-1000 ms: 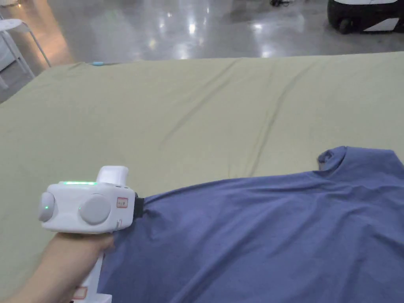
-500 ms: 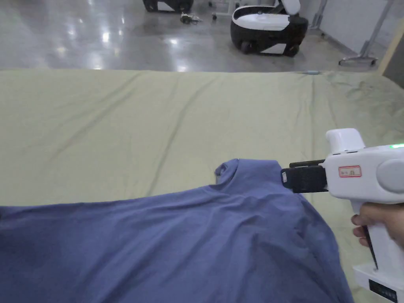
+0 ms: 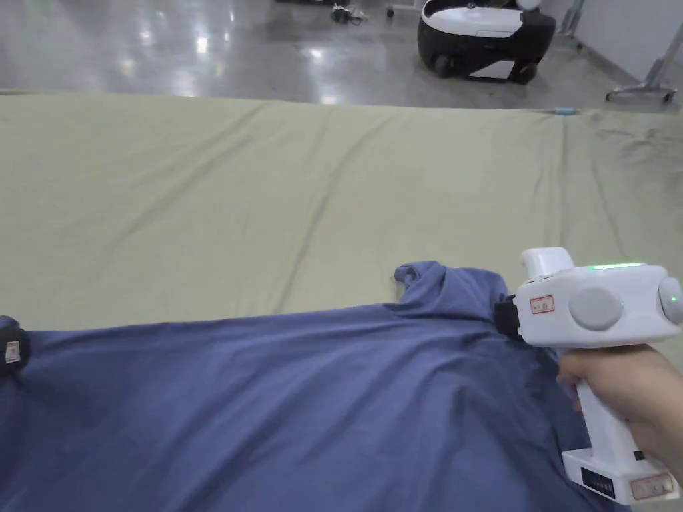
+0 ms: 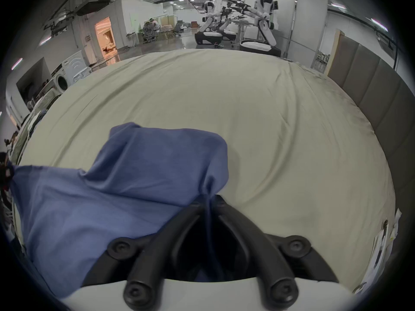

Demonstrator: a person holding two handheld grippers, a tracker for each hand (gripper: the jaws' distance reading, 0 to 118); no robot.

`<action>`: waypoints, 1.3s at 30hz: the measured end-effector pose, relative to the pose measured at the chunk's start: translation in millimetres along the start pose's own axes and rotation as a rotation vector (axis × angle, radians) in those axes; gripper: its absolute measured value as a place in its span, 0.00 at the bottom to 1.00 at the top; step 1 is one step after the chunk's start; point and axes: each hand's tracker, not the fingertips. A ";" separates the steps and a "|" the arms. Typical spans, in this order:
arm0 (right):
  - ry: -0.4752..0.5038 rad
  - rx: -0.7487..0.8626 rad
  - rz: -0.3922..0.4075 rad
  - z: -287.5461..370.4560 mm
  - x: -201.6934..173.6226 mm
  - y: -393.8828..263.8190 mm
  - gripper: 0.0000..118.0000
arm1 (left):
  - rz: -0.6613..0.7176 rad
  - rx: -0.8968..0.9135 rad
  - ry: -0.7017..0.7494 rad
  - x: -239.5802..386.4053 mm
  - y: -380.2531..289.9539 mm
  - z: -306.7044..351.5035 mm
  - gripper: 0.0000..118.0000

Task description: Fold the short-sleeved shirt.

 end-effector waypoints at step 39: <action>-0.160 0.889 0.080 523.3 -20.9 116.3 0.02 | -0.278 0.623 0.132 89.8 226.2 334.3 0.01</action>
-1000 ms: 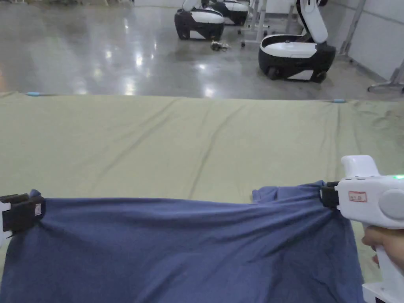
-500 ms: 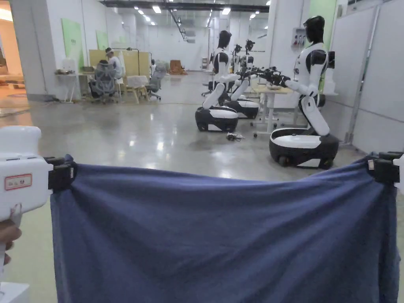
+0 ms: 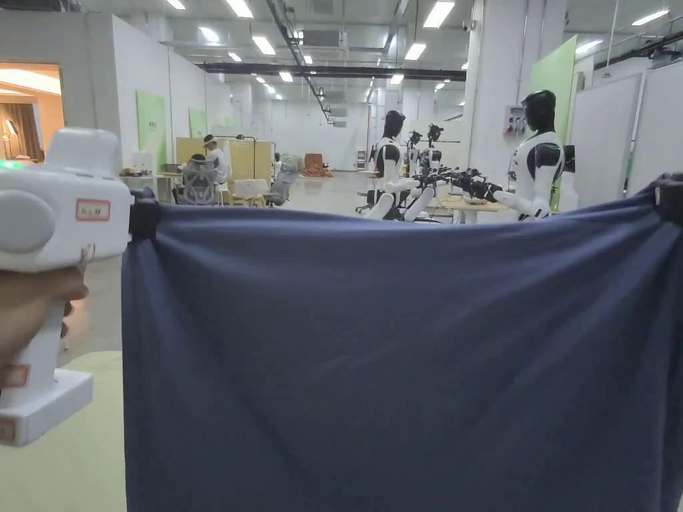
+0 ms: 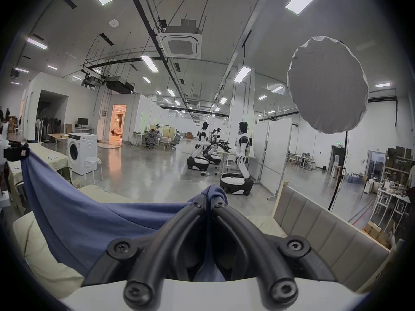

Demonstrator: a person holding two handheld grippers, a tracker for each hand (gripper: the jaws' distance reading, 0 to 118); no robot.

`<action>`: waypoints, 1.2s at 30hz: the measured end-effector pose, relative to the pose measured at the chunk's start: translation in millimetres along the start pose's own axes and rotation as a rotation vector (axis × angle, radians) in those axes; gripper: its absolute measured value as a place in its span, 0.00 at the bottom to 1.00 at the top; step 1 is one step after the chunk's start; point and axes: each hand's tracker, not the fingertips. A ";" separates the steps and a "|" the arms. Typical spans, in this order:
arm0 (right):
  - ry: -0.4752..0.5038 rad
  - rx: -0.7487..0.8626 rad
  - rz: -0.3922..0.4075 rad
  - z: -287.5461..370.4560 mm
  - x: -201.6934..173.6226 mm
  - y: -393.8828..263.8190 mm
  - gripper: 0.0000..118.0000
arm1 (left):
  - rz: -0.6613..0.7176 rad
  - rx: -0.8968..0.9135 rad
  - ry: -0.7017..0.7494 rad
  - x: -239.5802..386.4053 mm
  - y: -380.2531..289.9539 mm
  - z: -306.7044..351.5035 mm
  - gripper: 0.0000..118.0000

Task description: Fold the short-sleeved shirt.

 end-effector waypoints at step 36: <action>0.008 0.011 0.020 -289.0 -38.5 -24.6 0.02 | -0.097 -0.080 0.133 0.7 -44.8 -268.1 0.01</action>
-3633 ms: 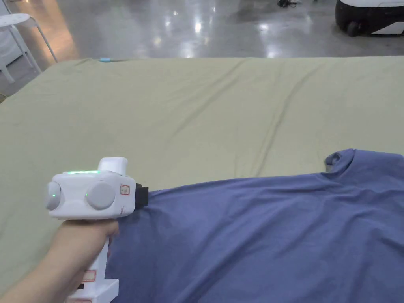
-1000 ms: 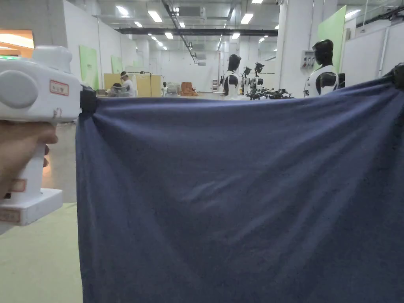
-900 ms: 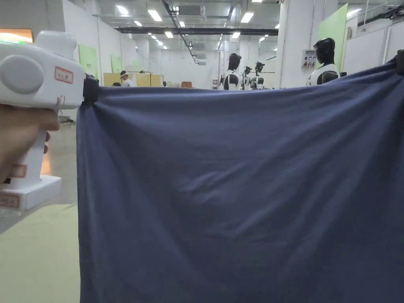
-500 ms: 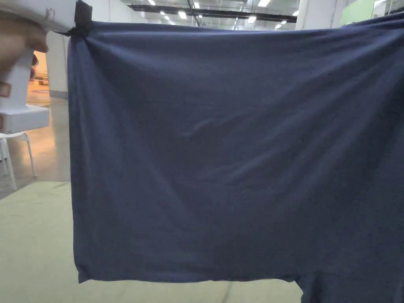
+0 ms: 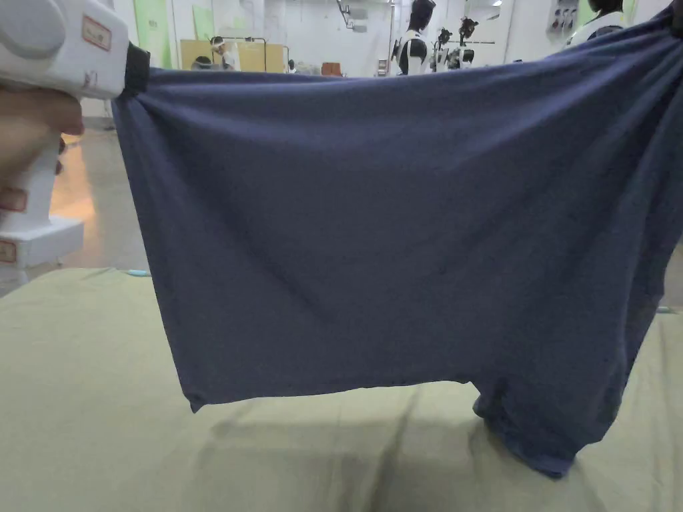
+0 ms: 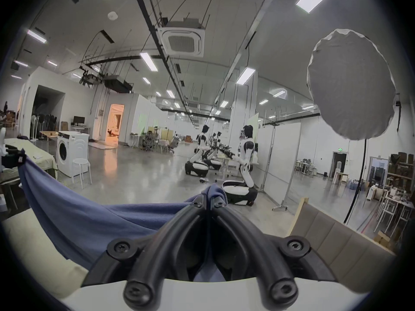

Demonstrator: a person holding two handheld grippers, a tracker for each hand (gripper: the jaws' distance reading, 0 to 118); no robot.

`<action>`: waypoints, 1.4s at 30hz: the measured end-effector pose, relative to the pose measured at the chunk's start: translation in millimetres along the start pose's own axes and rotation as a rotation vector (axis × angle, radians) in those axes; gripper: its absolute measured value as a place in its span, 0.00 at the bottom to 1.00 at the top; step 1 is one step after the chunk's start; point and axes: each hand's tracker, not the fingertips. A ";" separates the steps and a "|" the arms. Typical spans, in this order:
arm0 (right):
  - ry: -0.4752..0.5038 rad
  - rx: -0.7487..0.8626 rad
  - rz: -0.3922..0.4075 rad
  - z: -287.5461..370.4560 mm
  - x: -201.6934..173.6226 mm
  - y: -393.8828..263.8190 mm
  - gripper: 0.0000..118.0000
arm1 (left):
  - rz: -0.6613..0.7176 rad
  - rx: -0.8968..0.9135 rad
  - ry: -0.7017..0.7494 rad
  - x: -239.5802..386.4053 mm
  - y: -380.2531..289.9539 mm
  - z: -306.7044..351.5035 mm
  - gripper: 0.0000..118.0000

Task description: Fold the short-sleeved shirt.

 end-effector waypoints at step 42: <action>0.262 -0.427 -0.051 485.8 3.0 -356.6 0.02 | 0.111 -0.359 -0.265 14.5 -390.4 395.4 0.01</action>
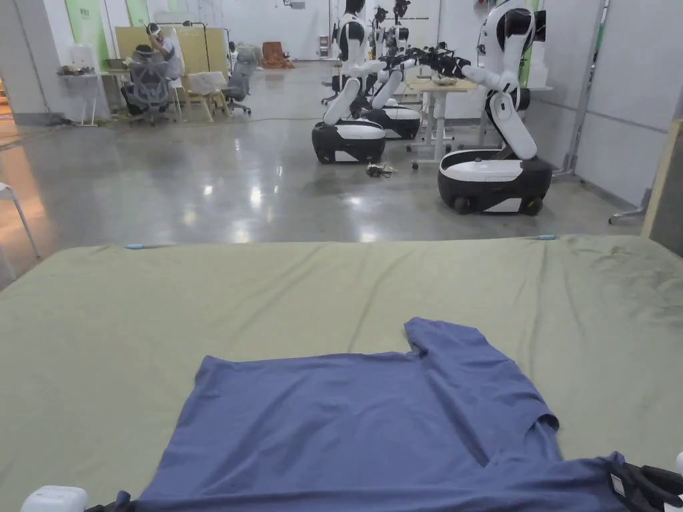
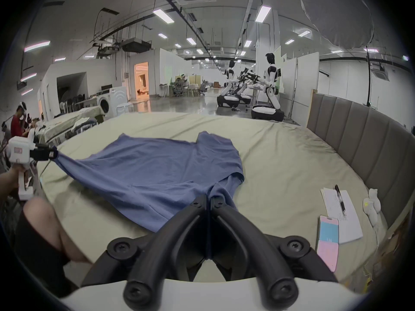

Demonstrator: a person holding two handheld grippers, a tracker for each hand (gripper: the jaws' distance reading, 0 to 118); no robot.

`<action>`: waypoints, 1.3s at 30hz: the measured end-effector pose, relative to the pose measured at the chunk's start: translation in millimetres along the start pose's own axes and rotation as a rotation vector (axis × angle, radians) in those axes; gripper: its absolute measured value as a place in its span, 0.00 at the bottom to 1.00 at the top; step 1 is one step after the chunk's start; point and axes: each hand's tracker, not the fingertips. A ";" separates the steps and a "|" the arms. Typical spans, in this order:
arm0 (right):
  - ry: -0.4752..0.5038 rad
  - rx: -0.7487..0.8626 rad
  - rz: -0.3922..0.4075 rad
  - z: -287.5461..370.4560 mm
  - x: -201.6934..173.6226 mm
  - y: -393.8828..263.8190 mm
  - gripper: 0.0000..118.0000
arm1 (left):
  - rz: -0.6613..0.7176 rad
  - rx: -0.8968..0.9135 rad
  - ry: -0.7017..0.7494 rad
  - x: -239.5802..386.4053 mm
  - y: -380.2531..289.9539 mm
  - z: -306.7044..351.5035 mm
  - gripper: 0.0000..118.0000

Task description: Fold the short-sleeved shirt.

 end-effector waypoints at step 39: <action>0.111 0.109 -0.114 72.8 -100.6 6.7 0.00 | 0.225 -0.124 0.016 -2.9 -40.5 29.1 0.99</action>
